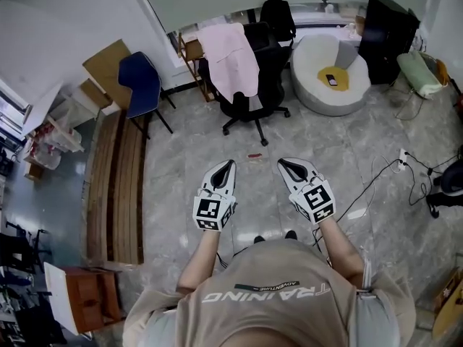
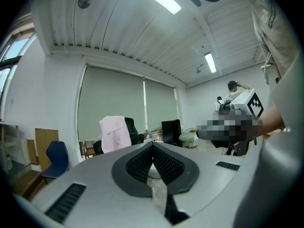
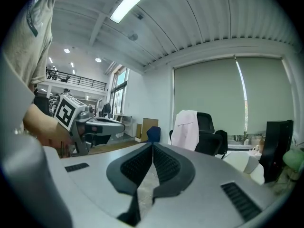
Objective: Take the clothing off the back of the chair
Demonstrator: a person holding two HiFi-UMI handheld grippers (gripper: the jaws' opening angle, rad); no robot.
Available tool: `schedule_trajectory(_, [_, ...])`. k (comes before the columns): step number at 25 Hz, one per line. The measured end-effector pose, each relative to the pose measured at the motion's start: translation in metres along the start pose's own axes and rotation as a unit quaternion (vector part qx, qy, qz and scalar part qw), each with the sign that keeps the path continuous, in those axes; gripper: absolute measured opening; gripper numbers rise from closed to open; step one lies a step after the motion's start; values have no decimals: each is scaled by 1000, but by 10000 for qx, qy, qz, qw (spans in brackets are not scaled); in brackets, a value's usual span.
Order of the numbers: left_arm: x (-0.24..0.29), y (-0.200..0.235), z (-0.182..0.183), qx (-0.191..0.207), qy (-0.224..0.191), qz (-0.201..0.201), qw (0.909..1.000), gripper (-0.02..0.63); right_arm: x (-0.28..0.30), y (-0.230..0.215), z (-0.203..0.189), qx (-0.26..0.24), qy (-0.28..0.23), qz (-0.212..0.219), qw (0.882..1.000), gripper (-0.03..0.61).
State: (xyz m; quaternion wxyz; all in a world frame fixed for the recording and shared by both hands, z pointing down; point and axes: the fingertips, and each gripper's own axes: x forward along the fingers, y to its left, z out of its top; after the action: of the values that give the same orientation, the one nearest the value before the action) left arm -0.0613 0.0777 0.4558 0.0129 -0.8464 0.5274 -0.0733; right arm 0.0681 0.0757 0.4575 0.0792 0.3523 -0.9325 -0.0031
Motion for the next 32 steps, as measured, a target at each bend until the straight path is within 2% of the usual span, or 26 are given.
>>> schedule_trajectory(5, [-5, 13, -4, -51, 11, 11, 10000, 12, 4, 11, -7, 119, 41, 12, 9999, 31])
schedule_trajectory(15, [-7, 19, -24, -231, 44, -415, 9989, 12, 14, 18, -20, 480, 190, -232, 9984, 32])
schedule_trajectory(20, [-12, 34, -34, -355, -34, -468, 9983, 12, 23, 34, -19, 246, 199, -243, 9992, 32])
schedule_trajectory(23, [-10, 37, -40, -424, -19, -434, 9982, 12, 21, 40, -27, 272, 289, -218, 9990, 32])
schedule_trajectory(26, [-3, 38, -40, -456, -10, -408, 9981, 12, 26, 35, -25, 312, 252, -173, 9990, 31])
schedule_trajectory(30, [14, 36, -35, -641, -1, -455, 9969, 12, 36, 14, -12, 775, -39, -73, 9970, 31])
schedule_trajectory(32, [26, 36, -29, -609, 3, -461, 9971, 12, 44, 0, -8, 775, -121, -66, 9969, 31])
